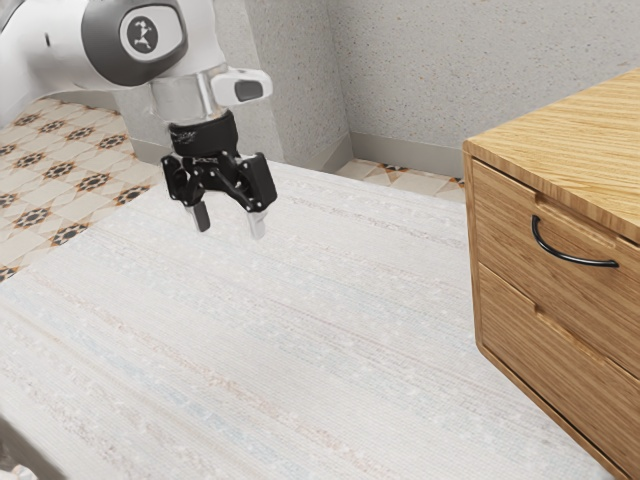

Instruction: Pull the drawer handle with one arm to open the drawer

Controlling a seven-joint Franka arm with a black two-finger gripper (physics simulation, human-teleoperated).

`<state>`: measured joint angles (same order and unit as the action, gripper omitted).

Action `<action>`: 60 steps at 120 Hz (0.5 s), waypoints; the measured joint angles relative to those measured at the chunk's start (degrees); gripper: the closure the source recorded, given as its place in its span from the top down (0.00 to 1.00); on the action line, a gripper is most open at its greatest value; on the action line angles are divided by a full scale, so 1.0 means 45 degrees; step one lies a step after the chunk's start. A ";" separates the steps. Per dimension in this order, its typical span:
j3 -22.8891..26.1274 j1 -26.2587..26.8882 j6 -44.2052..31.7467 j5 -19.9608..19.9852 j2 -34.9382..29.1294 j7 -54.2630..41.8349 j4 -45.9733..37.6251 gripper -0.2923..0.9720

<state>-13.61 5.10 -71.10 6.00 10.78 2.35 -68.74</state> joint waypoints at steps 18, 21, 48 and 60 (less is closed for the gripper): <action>-0.0003 -0.0012 -0.1484 0.0068 -0.0010 0.0124 -0.0040 0.77; -0.0003 -0.0008 -0.1641 0.0055 -0.0041 0.0113 0.0011 0.77; 0.0804 -0.0032 -0.1682 -0.0268 -0.2669 -0.2829 0.1708 0.77; 0.0914 0.0105 -0.1078 -0.0691 -0.2597 -0.4546 0.1715 0.77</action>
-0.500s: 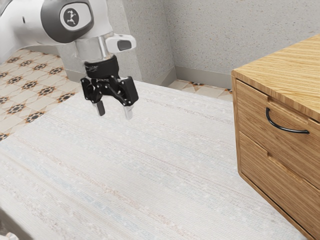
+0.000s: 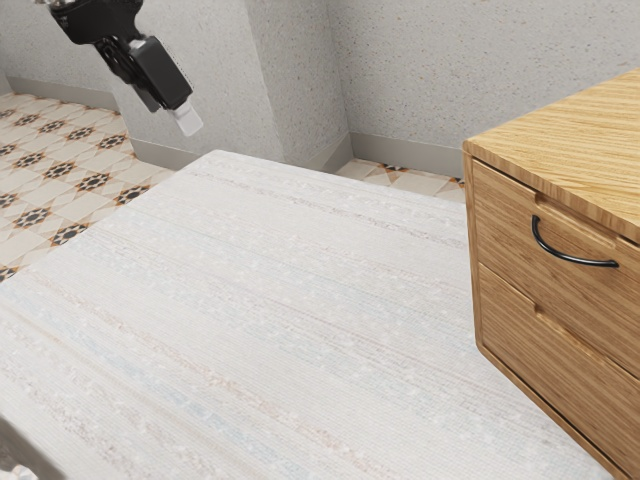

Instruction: Pull the drawer handle with one arm to open the drawer

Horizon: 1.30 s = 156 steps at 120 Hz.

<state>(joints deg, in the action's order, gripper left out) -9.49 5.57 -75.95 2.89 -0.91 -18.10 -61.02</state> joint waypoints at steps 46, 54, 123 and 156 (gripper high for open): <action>0.2123 0.0041 -0.2145 0.0720 -0.0772 -0.6765 -0.3714 0.76; 0.2214 0.0174 -0.3166 0.1068 -0.0649 -0.7967 -0.4031 0.72; 0.4883 0.1325 -0.9222 0.1015 0.0373 -1.4830 -0.5168 0.54; 0.4503 0.2355 -0.9570 0.0643 0.0680 -1.6388 -0.5148 0.51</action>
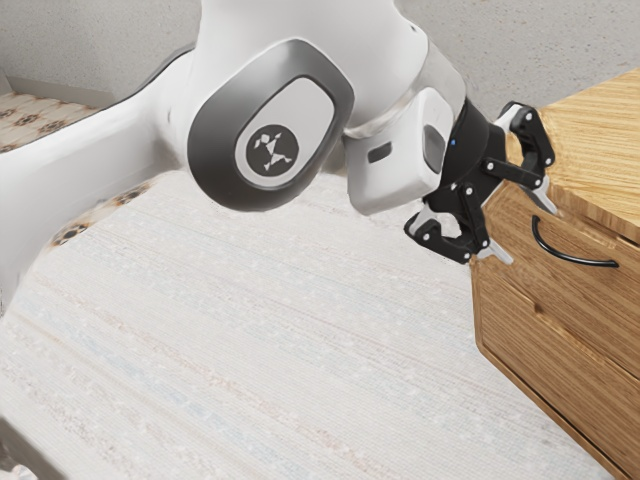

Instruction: Pull the drawer handle with one arm to open the drawer

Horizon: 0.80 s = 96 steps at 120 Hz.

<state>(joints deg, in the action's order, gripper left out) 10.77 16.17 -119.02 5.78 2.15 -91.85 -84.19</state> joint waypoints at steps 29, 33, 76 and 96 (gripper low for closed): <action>-0.0246 -0.3055 -0.0136 0.0078 0.0194 -0.0569 0.0086 0.48; -0.0249 -0.3311 -0.0147 0.0093 0.0196 -0.0542 0.0088 0.48; -0.0242 -0.2002 -0.0144 0.0097 0.0405 0.0350 0.0225 0.50; -0.0237 -0.2399 -0.0126 0.0006 0.0820 0.0782 0.0583 0.51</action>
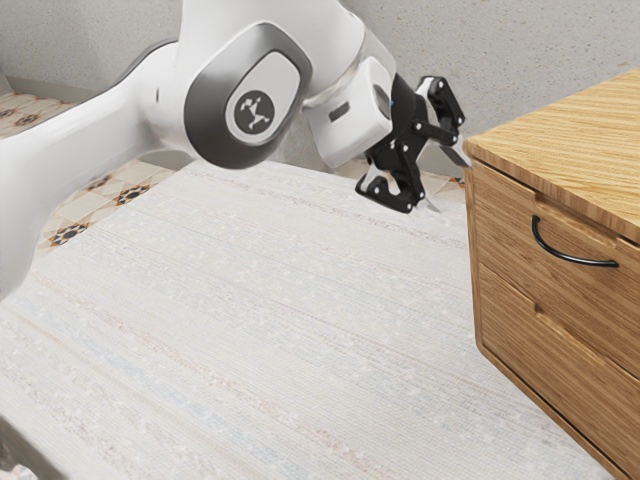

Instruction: Pull the drawer handle with one arm to open the drawer

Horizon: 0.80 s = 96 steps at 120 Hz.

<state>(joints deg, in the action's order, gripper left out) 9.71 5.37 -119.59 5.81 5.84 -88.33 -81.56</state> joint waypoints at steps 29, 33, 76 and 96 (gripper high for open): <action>0.0075 0.0083 0.0001 -0.0019 -0.0078 0.0449 0.0051 0.50; 0.0097 0.0108 0.0000 -0.0019 -0.0088 0.0498 0.0052 0.50; 0.0645 0.0199 -0.0021 -0.0028 -0.0035 0.0895 0.0239 0.49; 0.0655 0.0486 -0.0043 -0.0054 0.0015 0.1009 0.0257 0.49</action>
<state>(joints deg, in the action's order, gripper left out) 12.65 7.56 -119.78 5.57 5.91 -83.79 -80.41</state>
